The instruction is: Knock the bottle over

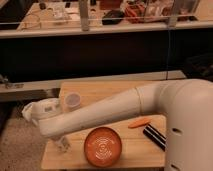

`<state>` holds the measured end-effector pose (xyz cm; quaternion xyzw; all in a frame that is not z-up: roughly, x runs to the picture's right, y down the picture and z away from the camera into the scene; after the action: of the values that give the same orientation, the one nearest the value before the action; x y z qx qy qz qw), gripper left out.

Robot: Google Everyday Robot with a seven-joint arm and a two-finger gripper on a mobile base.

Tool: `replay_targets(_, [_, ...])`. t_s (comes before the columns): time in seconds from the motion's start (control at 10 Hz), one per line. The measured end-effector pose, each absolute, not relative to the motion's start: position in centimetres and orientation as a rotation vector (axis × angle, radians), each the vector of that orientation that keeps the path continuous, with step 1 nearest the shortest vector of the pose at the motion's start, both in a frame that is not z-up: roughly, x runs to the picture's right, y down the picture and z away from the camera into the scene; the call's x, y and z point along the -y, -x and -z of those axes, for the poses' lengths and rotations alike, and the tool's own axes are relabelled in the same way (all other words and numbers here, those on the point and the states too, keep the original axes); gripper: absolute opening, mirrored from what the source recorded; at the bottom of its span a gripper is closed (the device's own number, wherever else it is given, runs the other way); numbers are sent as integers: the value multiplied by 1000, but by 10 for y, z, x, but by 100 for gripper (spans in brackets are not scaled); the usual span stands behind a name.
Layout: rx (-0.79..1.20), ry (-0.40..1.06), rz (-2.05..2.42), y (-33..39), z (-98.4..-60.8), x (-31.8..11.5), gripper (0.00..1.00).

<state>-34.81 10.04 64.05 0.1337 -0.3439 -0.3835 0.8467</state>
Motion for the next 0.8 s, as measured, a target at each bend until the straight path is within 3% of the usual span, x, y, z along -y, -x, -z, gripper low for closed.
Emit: replay_targets(0.8, [801,-88,834,344,-664,-126,0])
